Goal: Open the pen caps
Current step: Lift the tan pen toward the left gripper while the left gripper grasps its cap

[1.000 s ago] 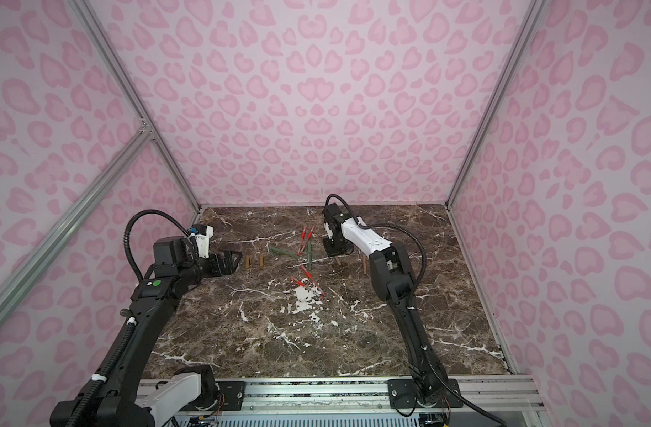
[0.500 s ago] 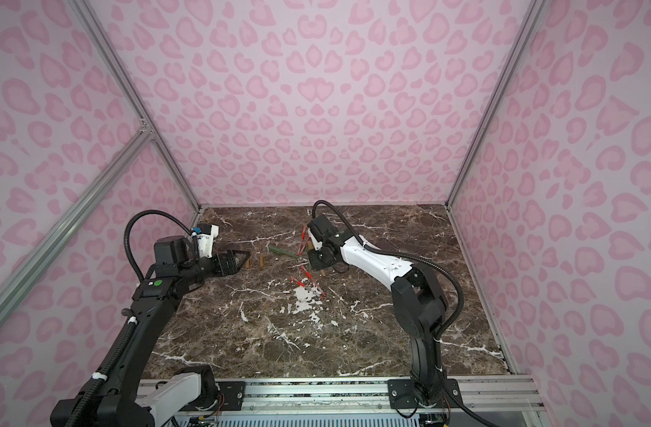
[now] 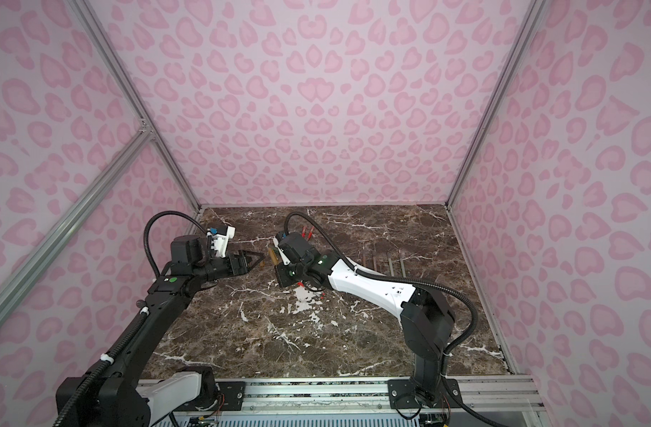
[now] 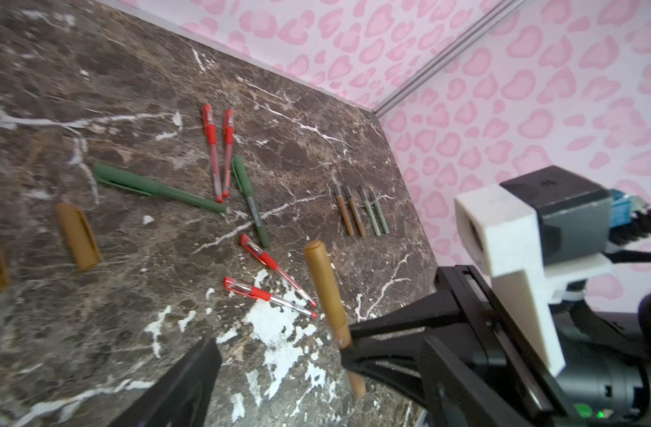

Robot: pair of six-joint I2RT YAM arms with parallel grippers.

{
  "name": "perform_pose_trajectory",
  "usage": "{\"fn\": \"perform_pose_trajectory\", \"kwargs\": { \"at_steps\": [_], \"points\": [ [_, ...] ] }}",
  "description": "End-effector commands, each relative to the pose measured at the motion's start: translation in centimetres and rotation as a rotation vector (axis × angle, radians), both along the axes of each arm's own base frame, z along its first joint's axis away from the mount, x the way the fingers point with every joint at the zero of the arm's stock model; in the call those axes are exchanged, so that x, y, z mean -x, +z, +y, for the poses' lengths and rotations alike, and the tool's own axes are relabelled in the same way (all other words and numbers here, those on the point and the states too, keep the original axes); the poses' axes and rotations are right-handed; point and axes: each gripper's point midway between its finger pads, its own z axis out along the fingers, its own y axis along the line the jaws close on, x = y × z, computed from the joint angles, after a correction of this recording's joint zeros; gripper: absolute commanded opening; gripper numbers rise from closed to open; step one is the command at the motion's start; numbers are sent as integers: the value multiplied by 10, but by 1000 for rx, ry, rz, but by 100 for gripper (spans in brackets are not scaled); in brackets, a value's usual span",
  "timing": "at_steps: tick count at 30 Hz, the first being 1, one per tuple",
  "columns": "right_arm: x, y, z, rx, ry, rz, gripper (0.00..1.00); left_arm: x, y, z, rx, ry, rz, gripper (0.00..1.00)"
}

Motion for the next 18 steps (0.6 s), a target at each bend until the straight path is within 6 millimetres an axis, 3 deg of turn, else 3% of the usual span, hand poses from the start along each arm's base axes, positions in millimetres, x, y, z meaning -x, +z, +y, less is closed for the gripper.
{"fn": "perform_pose_trajectory", "kwargs": {
  "at_steps": [1, 12, 18],
  "points": [
    [5, 18, 16, -76, 7, -17, 0, -5, 8, -7, 51, -13, 0, 83],
    [25, 27, 39, -113, 61, -27, 0, -12, 2, -12, 66, -12, 28, 45],
    [25, 36, 43, -126, 64, -44, 0, -10, 7, -10, 54, 0, 2, 6]
  ]
}}
